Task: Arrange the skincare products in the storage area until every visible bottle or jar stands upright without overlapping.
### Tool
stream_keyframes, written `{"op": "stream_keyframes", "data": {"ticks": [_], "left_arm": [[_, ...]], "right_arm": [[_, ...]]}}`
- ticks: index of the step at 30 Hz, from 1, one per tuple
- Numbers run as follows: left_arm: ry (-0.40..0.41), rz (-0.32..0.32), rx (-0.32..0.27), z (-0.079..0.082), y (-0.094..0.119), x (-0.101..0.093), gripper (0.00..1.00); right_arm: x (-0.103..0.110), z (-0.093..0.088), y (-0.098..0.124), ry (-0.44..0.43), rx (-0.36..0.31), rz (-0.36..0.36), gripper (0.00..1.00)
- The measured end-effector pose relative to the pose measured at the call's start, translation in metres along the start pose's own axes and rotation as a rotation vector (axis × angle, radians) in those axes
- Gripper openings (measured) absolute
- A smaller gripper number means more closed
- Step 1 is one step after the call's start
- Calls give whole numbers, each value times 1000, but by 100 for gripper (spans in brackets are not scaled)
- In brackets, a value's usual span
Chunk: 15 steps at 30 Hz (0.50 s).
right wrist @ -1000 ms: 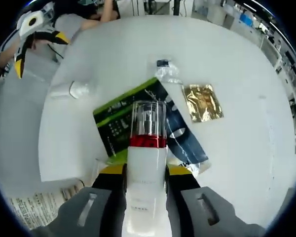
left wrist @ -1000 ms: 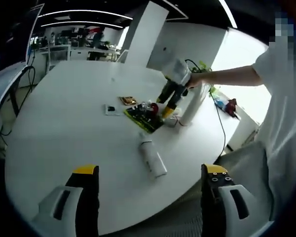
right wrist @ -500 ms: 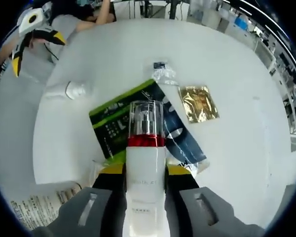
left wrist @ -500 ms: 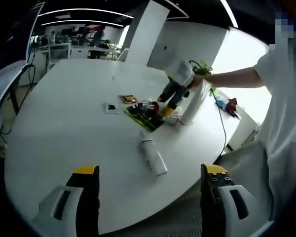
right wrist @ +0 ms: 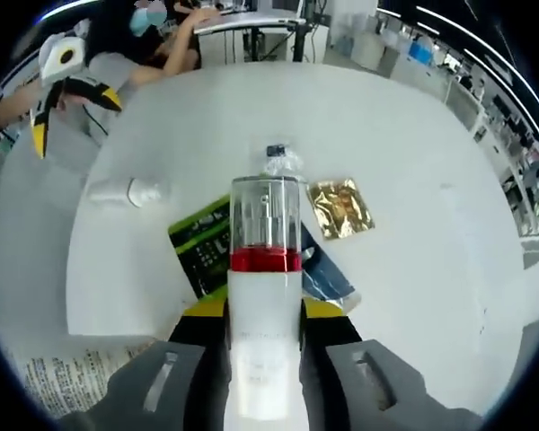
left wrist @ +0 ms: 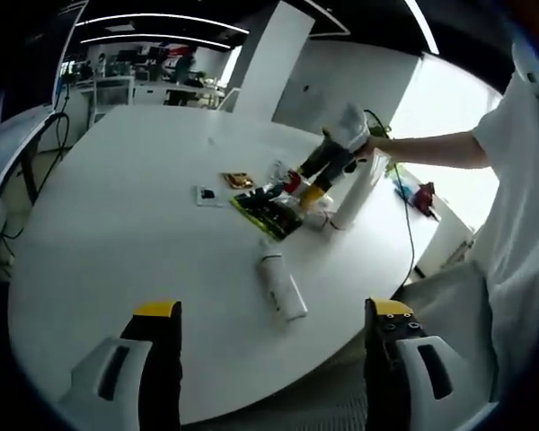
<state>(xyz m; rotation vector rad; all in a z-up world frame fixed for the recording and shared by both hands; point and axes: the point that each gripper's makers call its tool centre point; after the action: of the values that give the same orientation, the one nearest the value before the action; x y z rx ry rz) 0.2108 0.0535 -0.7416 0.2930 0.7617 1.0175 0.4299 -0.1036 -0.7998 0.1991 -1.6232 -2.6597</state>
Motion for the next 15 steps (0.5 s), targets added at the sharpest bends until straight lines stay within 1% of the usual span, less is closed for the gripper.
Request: {"op": "stream_keyframes", "data": {"ticks": [5,7,9,11,13,15], "left_arm": [[0,4,3,0,1,0,76],[0,5,2,1,2,0,76],[1,8,1,2,3,2,76],[1,6,0,3,4,6,76],[0,5,-5,6,5,8,76],[1,2,-20,13,4,4,76]], "right_arm": [[-6,1,11,-19,-18,-32,27],[-8,-3,13,-34,-27,-45,27],[-11,-3,21,-49,-37,-55,27],[-9,-6,25,-64,-41,-68,27],[-11,-9,31,-69,-45,-82,27],[-16,-12,39,-86,-52,-108,27]]}}
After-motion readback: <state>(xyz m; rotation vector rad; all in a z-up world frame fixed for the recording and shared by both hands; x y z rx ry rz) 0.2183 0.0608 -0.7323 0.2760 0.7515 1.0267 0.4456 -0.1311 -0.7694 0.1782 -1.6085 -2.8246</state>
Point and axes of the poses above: the point that each gripper's makers call its tool centre point, and the gripper's own axes: y roughly backward along the fingers, x roughly to its left, z roughly out of its top, and after that the axes turned 6 degrees about y, right-handed
